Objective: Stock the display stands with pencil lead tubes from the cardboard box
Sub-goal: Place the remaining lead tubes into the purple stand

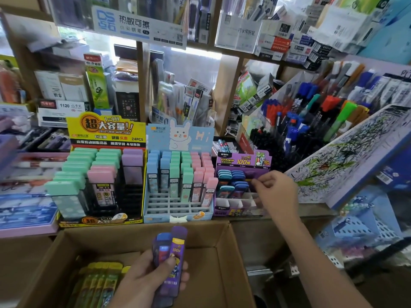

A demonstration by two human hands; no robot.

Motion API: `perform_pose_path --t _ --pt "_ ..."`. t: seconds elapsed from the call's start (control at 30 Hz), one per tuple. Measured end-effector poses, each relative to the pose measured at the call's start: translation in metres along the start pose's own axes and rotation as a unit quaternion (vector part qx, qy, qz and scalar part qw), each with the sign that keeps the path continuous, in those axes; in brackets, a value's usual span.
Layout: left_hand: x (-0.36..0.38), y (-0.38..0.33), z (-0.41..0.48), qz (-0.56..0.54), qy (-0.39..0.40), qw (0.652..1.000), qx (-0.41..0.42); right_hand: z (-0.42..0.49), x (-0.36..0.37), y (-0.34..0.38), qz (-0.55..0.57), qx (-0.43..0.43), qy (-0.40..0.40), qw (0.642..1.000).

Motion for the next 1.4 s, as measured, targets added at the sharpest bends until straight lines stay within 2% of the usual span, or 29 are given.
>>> perform_pose_path --t 0.17,0.3,0.4,0.53,0.63,0.73,0.87,0.97,1.17,1.4 --pt "0.001 0.001 -0.001 -0.018 0.016 1.0 0.011 -0.016 -0.023 0.006 0.087 -0.004 -0.003 0.996" --pt "0.003 0.003 -0.001 -0.017 0.023 0.999 0.014 -0.049 -0.032 0.025 0.183 0.052 0.038 0.981" --pt "0.004 0.003 -0.002 -0.016 0.027 0.999 0.023 -0.083 -0.028 0.041 0.248 0.118 0.136 0.952" --pt "0.004 -0.001 -0.003 -0.017 0.028 0.999 0.03 -0.126 -0.018 0.06 0.255 0.176 0.299 0.903" --pt "0.006 -0.002 -0.006 -0.021 0.028 0.999 0.021 -0.143 -0.012 0.064 0.24 0.203 0.36 0.878" --pt "0.006 -0.003 -0.008 -0.018 0.031 0.999 0.013 -0.149 -0.007 0.066 0.257 0.218 0.38 0.861" --pt "0.007 -0.005 -0.01 -0.029 0.024 0.999 0.001 -0.149 -0.007 0.065 0.334 0.246 0.382 0.826" --pt "0.007 -0.005 -0.013 -0.051 0.015 0.998 -0.018 -0.137 -0.013 0.059 0.372 0.239 0.35 0.826" --pt "0.007 -0.009 -0.013 -0.061 0.018 0.997 -0.044 -0.091 -0.037 0.036 0.381 0.192 0.205 0.881" --pt "0.004 -0.01 -0.011 -0.04 -0.015 0.998 -0.053 -0.045 -0.06 0.01 0.304 0.11 0.1 0.941"
Point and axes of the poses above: each hand's wrist, its own z-axis towards the middle knuckle, its own x-axis out of the palm, y = z × x, the point moved 2 cm from there along z, towards the middle knuckle, and after that the axes turned 14 degrees about -y, right-handed, at the moved point
